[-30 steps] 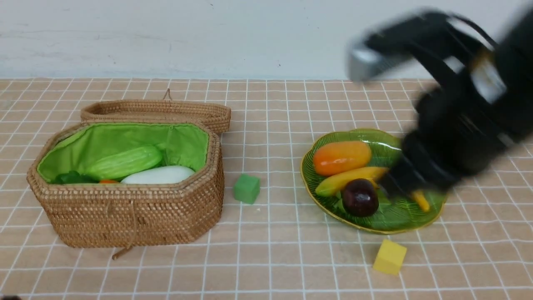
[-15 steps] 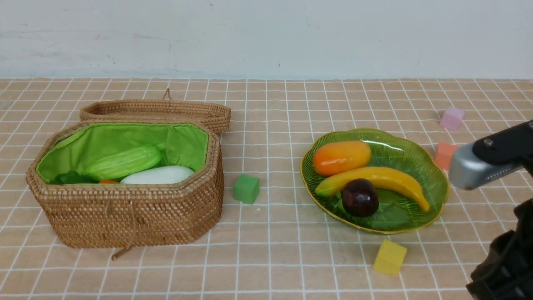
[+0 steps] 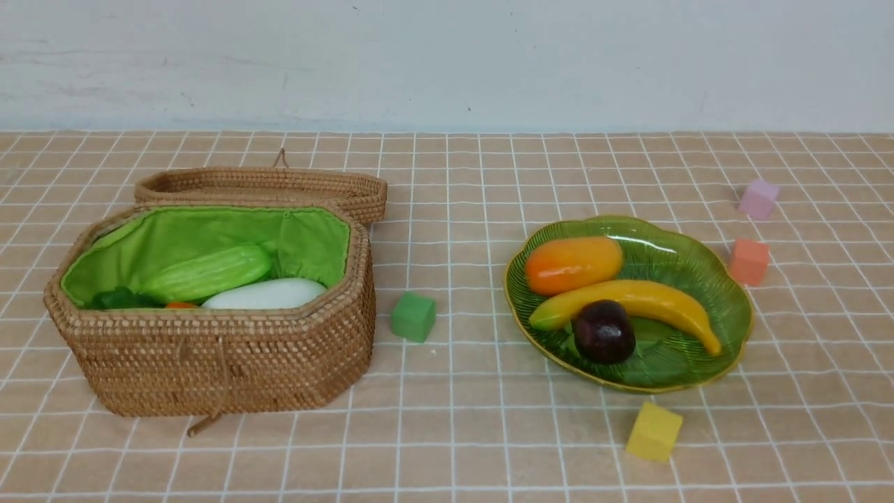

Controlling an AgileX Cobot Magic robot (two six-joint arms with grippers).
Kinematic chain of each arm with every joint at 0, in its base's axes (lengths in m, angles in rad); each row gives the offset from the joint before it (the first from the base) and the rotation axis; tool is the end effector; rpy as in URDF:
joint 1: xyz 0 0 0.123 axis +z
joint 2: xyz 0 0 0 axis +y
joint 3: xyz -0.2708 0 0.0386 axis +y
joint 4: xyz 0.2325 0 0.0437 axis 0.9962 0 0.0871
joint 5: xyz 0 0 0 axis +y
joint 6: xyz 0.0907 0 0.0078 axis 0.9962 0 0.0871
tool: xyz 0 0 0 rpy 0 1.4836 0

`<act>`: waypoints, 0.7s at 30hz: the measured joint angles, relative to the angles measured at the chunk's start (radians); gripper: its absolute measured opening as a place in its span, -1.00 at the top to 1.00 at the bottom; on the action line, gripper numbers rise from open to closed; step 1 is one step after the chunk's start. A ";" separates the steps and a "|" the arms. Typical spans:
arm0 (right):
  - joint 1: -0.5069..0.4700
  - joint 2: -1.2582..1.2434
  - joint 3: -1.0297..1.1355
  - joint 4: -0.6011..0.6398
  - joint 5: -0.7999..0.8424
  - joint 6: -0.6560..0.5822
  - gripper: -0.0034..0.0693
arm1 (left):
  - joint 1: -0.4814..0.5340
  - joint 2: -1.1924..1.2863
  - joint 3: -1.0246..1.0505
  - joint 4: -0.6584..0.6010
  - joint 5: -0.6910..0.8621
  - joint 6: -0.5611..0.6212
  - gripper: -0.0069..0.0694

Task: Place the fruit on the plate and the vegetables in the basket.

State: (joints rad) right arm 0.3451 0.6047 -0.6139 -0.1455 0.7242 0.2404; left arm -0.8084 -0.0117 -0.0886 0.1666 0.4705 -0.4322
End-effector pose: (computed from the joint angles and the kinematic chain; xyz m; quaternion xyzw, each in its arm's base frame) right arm 0.1016 0.0272 0.3016 -0.0731 0.8859 0.0660 0.4533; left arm 0.0347 -0.0264 0.2002 0.1851 0.7761 -0.2870 0.5302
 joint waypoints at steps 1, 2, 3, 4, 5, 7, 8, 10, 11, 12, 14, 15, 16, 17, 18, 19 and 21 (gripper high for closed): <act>-0.021 -0.036 0.040 -0.007 -0.053 0.000 0.93 | 0.000 0.000 0.000 0.000 0.000 0.000 0.80; -0.062 -0.108 0.118 -0.024 -0.122 0.000 0.93 | 0.000 0.000 0.000 0.000 0.001 0.000 0.80; -0.144 -0.282 0.287 -0.059 -0.248 0.000 0.93 | 0.000 0.000 0.000 0.000 0.001 0.000 0.78; -0.182 -0.346 0.372 -0.071 -0.290 0.003 0.93 | 0.000 0.000 0.000 0.000 0.001 0.000 0.78; -0.182 -0.362 0.372 -0.071 -0.298 0.004 0.93 | 0.000 0.000 0.000 0.000 0.001 0.000 0.78; -0.237 -0.497 0.513 -0.077 -0.361 0.026 0.93 | 0.000 0.000 0.000 0.000 0.001 0.000 0.77; -0.264 -0.571 0.601 -0.084 -0.381 0.051 0.93 | 0.000 0.000 0.000 0.000 0.001 0.000 0.76; -0.273 -0.603 0.632 -0.085 -0.355 0.073 0.93 | 0.000 0.000 0.000 0.000 0.001 0.000 0.76; -0.276 -0.610 0.632 -0.084 -0.350 0.082 0.93 | 0.000 0.000 0.000 0.000 0.000 0.000 0.76; -0.278 -0.613 0.632 -0.084 -0.346 0.087 0.93 | 0.000 0.000 0.000 0.000 0.002 0.000 0.76; -0.279 -0.614 0.632 -0.084 -0.346 0.089 0.93 | 0.000 0.000 0.000 0.000 0.002 0.000 0.75; -0.279 -0.614 0.632 -0.084 -0.346 0.089 0.93 | 0.000 0.000 0.000 0.000 0.002 0.000 0.75; -0.279 -0.614 0.632 -0.084 -0.346 0.089 0.93 | 0.000 0.000 0.000 0.000 0.002 0.000 0.74; -0.279 -0.614 0.632 -0.084 -0.346 0.089 0.93 | 0.000 0.000 0.000 0.000 0.003 0.000 0.74; -0.279 -0.614 0.632 -0.084 -0.346 0.089 0.93 | 0.000 0.000 0.000 0.000 0.003 0.000 0.74; -0.279 -0.614 0.632 -0.084 -0.346 0.089 0.93 | 0.000 0.000 0.000 0.000 0.003 0.000 0.74; -0.279 -0.614 0.632 -0.083 -0.346 0.089 0.93 | 0.000 0.000 0.000 0.000 0.003 0.000 0.73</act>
State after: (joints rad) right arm 0.0662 -0.0094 0.0181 -0.2285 0.3787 0.3297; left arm -0.8084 -0.0117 -0.0886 0.1666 0.4734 -0.4322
